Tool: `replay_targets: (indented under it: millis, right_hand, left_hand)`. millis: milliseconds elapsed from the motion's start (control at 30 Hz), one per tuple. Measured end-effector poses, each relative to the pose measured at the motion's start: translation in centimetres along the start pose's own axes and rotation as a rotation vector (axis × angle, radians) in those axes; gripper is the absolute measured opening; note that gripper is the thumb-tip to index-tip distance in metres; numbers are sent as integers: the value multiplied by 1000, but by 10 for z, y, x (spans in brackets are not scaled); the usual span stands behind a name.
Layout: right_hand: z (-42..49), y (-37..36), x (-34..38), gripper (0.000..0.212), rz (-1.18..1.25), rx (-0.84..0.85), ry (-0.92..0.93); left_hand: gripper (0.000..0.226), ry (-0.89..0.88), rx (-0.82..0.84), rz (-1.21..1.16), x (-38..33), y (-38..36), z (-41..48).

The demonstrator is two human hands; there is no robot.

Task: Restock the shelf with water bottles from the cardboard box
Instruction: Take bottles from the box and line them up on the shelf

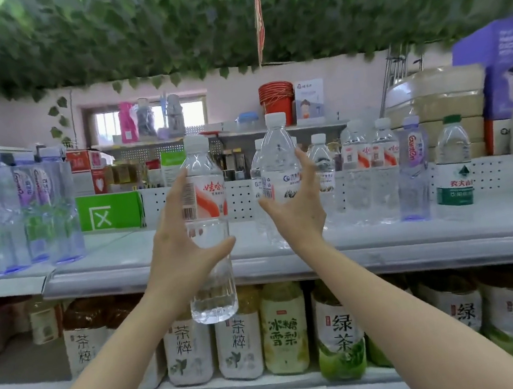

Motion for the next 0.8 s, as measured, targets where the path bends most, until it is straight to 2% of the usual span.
replay_targets:
  millis: [233, 533, 800]
  right_hand:
    - [17, -27, -14, 84, -64, -54, -47]
    - [30, -60, -32, 100, -206, 42, -174]
    - [35, -60, -38, 114, -286, 10, -243]
  left_hand:
    - [110, -54, 25, 27, 12, 3, 10]
    - [112, 23, 59, -34, 34, 10, -12]
    - [112, 87, 58, -125, 45, 9, -29]
Point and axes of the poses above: each hand's wrist, its own z-axis towards the middle knuckle, its own y-axis out of the back of the hand, x = y × z, the point moved 5 cm from there along z, towards the middle knuckle, and after that the axes turned 12 degrees about x, right-handed, at the moved point
